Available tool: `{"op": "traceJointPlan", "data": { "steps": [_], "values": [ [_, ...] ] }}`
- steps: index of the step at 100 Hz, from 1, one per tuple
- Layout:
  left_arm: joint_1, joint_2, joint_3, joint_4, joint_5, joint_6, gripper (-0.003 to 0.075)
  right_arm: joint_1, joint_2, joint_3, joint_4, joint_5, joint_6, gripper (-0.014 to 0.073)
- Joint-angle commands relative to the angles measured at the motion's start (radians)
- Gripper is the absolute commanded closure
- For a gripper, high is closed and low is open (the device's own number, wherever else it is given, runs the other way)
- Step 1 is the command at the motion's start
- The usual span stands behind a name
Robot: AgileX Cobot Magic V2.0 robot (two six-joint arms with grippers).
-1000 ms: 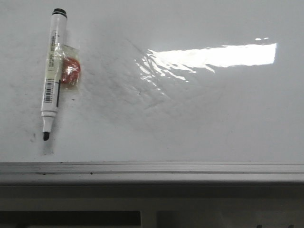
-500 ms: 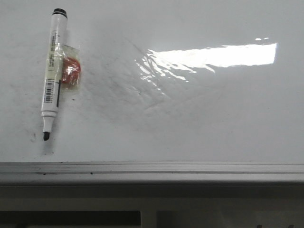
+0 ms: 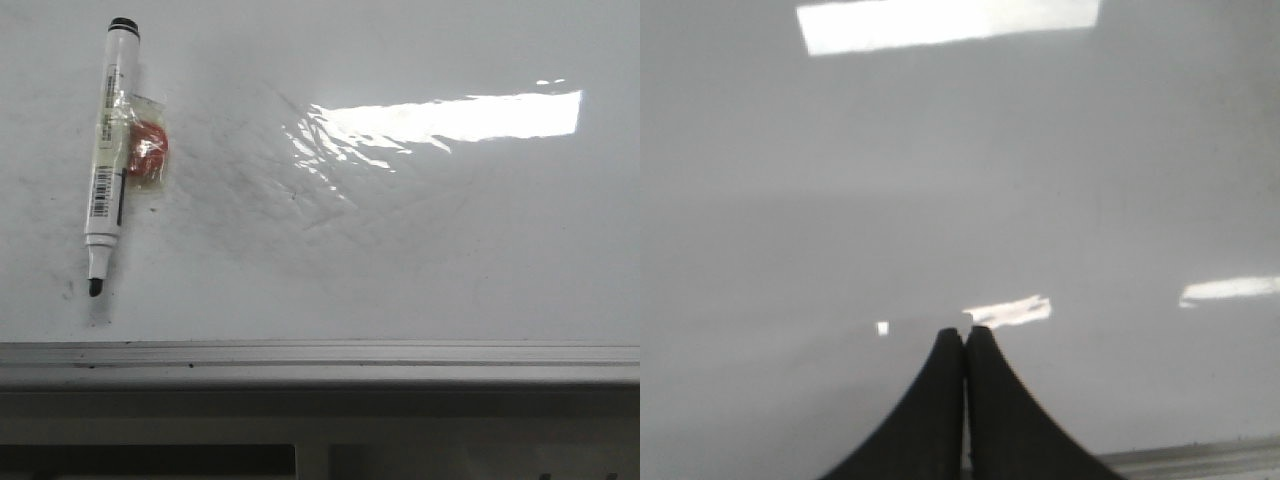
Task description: Write number 8 on whiteboard
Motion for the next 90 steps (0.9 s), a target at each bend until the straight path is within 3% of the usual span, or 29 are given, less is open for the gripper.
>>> {"op": "traceJointPlan", "data": {
  "steps": [1,31,45,76,90],
  "values": [
    [0.002,-0.027,0.040,-0.005,-0.079,0.000,0.0741,-0.006,-0.023,0.014,0.003,-0.131,-0.006,0.0657],
    [0.002,-0.027,0.040,-0.031,-0.153,0.000,0.0741,-0.006,-0.023,0.014,0.003,-0.315,0.003,0.0657],
    [0.002,-0.027,0.040,-0.024,-0.203,0.002,0.0741,-0.004,-0.023,0.013,0.003,-0.317,0.015,0.0657],
    [0.002,-0.027,0.015,-0.164,-0.319,-0.003,0.0741,0.025,-0.014,-0.064,0.059,-0.181,0.065,0.0657],
    [0.002,0.005,-0.076,-0.161,-0.198,0.005,0.0741,0.061,0.054,-0.148,0.059,-0.073,0.053,0.0657]
  ]
}}
